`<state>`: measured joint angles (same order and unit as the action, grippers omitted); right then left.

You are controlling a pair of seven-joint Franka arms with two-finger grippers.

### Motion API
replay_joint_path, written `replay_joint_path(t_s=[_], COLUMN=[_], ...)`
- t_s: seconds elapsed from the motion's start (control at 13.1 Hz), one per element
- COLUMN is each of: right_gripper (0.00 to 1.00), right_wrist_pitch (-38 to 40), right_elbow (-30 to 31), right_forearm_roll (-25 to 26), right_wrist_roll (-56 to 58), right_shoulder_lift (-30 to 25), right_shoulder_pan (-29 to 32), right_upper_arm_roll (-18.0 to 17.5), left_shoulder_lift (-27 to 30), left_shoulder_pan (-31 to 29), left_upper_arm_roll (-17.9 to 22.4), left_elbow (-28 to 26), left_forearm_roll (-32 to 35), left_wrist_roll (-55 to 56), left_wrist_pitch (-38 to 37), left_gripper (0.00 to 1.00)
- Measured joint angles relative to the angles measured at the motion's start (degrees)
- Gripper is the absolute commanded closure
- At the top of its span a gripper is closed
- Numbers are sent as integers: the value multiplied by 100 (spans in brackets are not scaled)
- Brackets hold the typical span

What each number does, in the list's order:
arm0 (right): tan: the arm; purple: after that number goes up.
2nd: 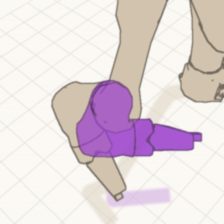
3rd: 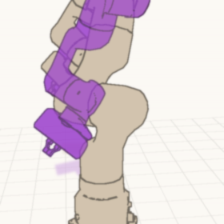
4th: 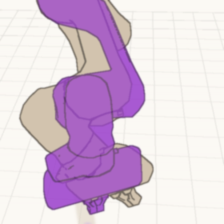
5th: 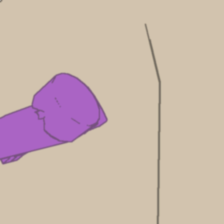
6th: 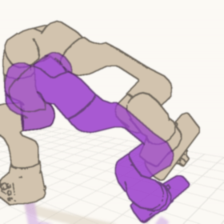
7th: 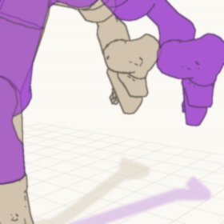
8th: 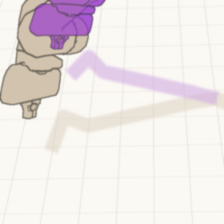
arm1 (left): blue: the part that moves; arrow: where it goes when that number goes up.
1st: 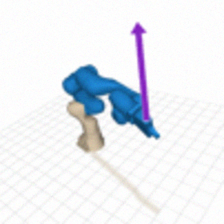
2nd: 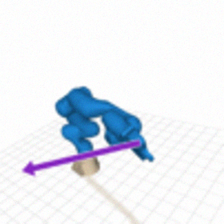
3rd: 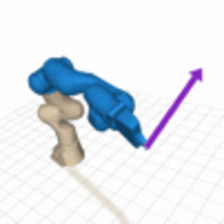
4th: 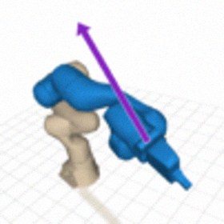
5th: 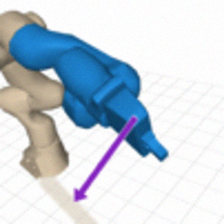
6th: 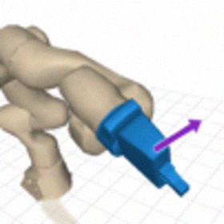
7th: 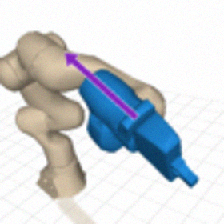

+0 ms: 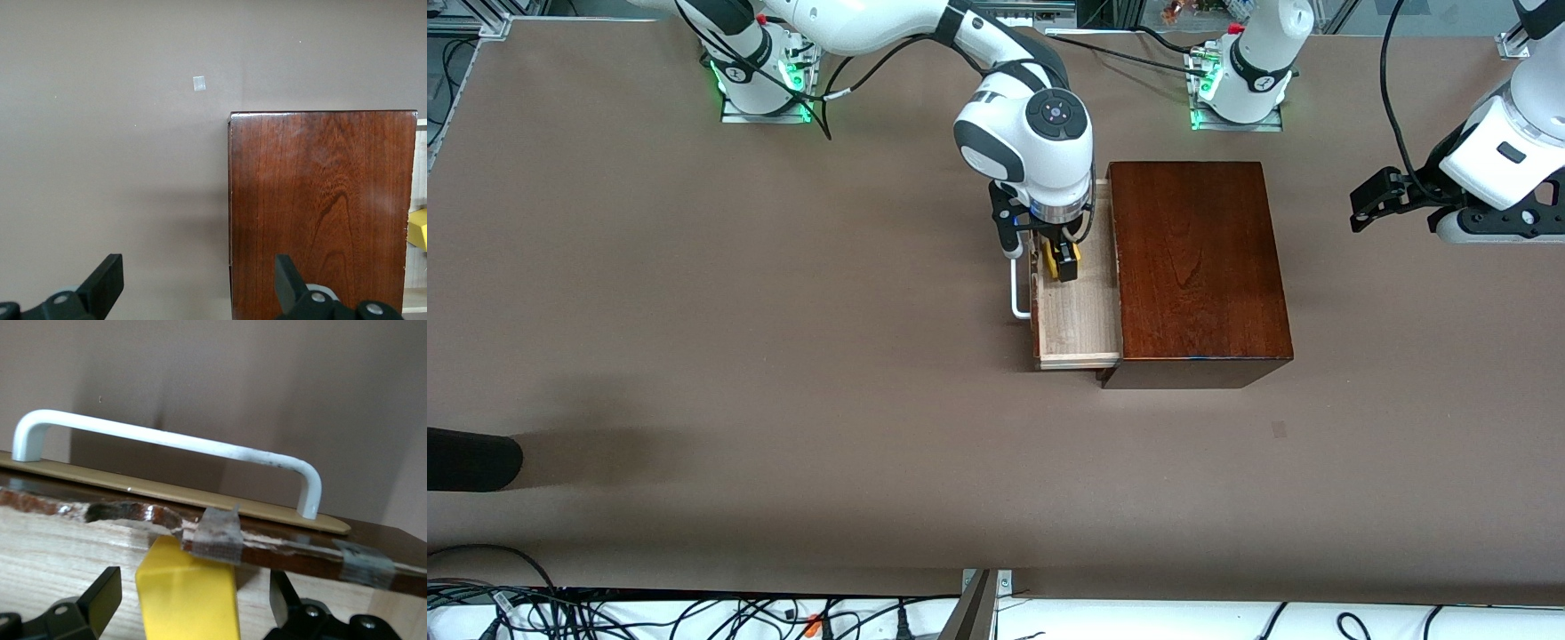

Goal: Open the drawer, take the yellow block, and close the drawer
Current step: 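Lower the right gripper into the drawer and grasp the yellow block, then lift the yellow block out with the right gripper and carry it aside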

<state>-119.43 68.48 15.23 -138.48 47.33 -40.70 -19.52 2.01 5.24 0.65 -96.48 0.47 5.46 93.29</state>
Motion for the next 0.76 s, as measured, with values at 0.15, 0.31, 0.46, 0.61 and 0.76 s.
replay_joint_path(t_s=[0.15,0.31,0.46,0.61,0.76], right_gripper=[100,100,100,100,100], right_wrist_pitch=[-32,-38,64,455,966], right_elbow=[-2,-26,-75,-347,-762], right_forearm_roll=[1,1,-17,-190,-523], right_wrist_roll=[0,0,-6,-44,-51], right_shoulder_lift=[10,3,-54,-115,-217], right_shoulder_pan=[0,0,-1,-6,2], right_upper_arm_roll=[0,0,-4,-27,-29], left_shoulder_lift=[0,0,0,0,0], left_shoulder_pan=[0,0,0,0,0], left_upper_arm_roll=[0,0,0,0,0], left_elbow=[0,0,0,0,0], left_forearm_roll=[0,0,0,0,0], left_wrist_roll=[0,0,0,0,0], left_wrist_pitch=[-3,-6,-8,-13,-15], left_gripper=[0,0,0,0,0])
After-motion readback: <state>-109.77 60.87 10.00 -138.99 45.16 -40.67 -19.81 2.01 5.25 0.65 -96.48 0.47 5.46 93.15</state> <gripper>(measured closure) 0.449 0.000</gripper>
